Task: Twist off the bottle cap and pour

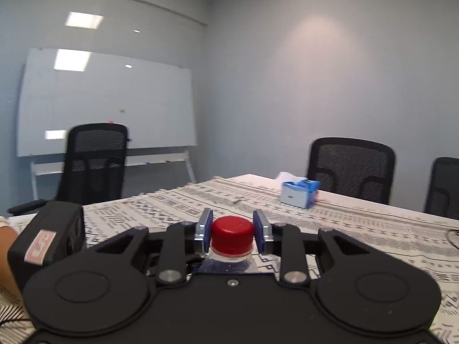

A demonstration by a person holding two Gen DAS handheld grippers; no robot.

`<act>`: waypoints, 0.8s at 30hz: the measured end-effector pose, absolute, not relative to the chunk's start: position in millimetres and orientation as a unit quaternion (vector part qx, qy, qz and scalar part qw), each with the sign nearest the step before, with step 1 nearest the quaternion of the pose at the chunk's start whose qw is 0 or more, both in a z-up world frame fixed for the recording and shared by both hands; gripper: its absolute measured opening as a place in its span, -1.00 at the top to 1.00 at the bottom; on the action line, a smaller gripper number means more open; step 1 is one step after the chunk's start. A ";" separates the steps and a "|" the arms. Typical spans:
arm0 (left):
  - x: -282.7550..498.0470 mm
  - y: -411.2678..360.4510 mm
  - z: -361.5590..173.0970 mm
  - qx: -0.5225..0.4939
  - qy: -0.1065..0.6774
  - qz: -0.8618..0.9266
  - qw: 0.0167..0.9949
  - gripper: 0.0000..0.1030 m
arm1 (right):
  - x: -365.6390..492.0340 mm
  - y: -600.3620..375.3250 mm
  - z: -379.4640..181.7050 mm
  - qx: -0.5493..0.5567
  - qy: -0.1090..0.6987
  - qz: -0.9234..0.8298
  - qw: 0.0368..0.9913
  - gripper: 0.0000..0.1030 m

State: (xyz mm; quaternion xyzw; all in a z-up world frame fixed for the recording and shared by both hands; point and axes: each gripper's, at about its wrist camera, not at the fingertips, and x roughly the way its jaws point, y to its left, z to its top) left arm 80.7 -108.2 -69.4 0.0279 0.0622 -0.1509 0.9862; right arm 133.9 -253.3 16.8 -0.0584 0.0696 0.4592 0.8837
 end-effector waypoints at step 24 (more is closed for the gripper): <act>71.0 -114.4 -71.4 0.040 0.055 -0.126 0.990 -0.45 | 113.3 -216.9 28.2 -0.032 0.120 0.306 0.944 0.35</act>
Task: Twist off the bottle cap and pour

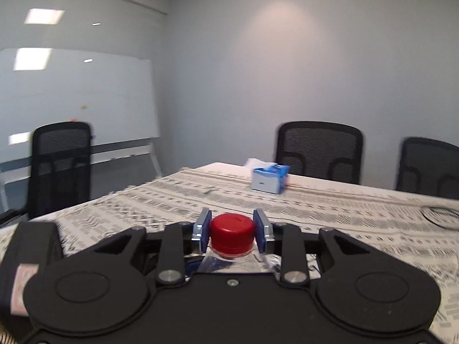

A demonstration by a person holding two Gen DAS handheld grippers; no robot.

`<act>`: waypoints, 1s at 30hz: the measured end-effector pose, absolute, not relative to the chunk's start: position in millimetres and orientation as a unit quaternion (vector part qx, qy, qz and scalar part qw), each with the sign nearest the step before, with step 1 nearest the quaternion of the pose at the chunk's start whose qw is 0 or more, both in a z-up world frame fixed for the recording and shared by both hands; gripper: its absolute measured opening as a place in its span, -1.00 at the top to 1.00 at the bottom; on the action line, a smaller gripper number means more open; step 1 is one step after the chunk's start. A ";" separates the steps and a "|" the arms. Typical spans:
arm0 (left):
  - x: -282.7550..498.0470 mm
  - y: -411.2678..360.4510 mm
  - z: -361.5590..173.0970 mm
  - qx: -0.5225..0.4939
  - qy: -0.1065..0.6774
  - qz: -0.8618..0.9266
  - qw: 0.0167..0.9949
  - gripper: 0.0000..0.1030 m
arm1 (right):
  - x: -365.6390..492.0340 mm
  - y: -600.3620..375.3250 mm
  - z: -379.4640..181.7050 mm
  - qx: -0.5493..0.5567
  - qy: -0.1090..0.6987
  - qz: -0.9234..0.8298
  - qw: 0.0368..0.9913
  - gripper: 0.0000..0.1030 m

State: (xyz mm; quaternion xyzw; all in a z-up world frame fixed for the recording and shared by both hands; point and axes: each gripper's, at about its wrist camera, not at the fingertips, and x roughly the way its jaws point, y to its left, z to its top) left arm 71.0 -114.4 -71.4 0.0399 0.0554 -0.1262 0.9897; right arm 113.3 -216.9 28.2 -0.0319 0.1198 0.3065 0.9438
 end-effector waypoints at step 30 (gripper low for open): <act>75.0 -107.4 -54.0 0.033 0.035 -0.050 0.998 -0.07 | 120.5 -206.4 22.0 -0.021 0.114 0.284 0.952 0.12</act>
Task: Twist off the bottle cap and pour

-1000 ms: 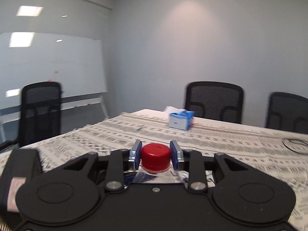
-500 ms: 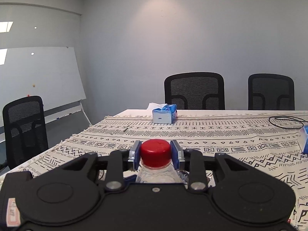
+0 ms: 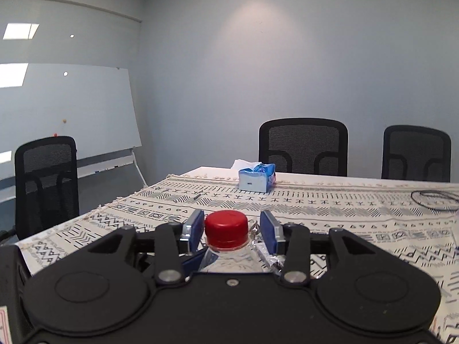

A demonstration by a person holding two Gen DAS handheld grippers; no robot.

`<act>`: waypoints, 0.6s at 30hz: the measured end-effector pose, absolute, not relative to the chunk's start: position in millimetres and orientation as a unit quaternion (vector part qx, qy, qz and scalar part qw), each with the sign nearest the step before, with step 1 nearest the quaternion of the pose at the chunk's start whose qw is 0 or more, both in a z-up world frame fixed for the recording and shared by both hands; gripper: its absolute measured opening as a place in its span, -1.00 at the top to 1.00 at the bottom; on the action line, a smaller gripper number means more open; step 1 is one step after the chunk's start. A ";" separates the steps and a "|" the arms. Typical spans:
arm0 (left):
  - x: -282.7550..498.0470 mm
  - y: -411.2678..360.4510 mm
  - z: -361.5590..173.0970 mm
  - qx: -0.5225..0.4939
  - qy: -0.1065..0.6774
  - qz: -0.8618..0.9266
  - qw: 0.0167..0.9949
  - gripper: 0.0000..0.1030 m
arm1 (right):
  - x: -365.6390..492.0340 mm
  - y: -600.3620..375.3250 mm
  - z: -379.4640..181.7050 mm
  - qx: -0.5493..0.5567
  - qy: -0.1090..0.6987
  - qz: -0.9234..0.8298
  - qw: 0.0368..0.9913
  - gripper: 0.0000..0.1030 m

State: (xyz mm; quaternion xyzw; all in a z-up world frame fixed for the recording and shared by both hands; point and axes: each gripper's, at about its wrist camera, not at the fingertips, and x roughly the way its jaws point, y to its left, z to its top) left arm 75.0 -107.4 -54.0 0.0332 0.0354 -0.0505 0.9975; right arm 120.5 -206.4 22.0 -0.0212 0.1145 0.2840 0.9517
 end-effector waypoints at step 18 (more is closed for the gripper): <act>65.4 -90.9 -37.7 0.023 0.038 -0.097 0.994 0.14 | 134.8 -210.7 29.2 -0.071 0.129 0.350 0.925 0.38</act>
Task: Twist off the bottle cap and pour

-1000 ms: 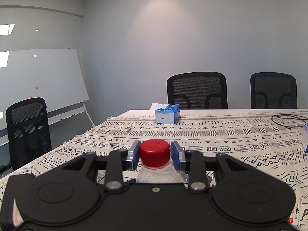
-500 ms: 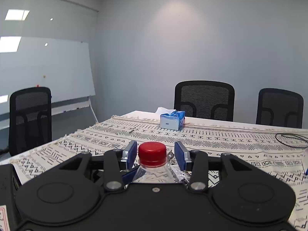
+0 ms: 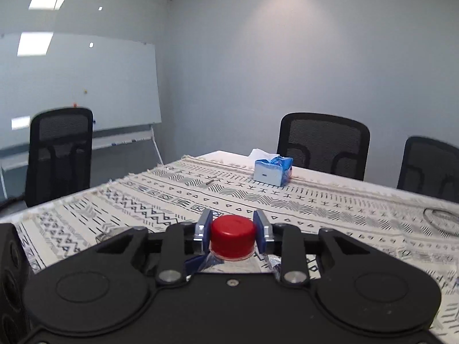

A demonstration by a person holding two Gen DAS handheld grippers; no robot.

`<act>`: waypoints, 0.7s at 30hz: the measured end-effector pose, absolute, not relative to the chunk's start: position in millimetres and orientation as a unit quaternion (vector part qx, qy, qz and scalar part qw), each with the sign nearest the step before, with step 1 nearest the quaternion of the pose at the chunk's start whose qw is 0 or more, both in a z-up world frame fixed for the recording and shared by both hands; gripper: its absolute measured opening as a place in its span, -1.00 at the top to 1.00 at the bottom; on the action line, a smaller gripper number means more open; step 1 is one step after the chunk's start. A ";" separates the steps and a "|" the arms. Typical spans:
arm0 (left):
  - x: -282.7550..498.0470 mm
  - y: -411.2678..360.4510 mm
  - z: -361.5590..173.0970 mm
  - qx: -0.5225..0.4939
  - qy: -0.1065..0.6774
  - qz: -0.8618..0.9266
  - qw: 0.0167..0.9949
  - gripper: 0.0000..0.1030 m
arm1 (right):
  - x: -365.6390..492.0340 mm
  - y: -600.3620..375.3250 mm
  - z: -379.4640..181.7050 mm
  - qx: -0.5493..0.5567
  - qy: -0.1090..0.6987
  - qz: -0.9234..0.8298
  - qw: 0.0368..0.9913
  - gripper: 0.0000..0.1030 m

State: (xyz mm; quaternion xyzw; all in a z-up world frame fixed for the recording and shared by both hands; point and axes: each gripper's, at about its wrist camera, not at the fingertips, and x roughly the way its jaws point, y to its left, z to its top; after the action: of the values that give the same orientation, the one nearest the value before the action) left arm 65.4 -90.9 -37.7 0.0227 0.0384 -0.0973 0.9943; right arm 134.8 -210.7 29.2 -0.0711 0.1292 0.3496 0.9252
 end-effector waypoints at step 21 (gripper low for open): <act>107.3 -92.2 -52.0 0.017 0.082 -0.114 0.990 -0.32 | 144.0 -228.1 37.4 -0.102 0.122 0.415 0.896 0.20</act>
State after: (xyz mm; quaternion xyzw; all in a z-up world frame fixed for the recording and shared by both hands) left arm 107.3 -92.2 -52.0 0.0167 0.0816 -0.1143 0.9900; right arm 144.0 -228.1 37.4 -0.1024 0.1216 0.4151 0.8958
